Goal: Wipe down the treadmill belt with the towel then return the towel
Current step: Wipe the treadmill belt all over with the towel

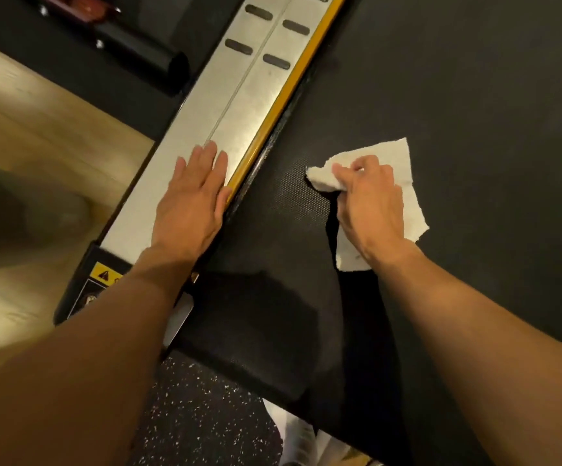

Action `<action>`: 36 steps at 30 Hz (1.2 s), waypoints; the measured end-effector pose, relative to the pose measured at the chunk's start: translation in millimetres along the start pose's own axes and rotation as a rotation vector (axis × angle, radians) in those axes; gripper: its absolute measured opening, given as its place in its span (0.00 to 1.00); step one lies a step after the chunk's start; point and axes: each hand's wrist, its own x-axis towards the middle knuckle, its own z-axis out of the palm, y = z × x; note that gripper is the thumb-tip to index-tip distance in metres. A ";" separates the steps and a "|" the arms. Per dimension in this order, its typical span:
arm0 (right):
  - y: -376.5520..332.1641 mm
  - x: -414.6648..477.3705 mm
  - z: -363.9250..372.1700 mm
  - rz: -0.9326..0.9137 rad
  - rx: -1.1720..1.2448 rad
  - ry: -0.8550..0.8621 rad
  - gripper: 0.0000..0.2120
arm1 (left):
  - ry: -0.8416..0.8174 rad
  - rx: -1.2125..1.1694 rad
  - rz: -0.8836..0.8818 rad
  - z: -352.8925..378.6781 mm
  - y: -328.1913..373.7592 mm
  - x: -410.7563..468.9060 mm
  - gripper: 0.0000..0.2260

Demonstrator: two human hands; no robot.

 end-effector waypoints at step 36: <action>-64.5 5.8 41.8 -0.201 -0.018 0.033 0.12 | 0.123 0.038 0.086 16.5 -16.1 -3.1 0.23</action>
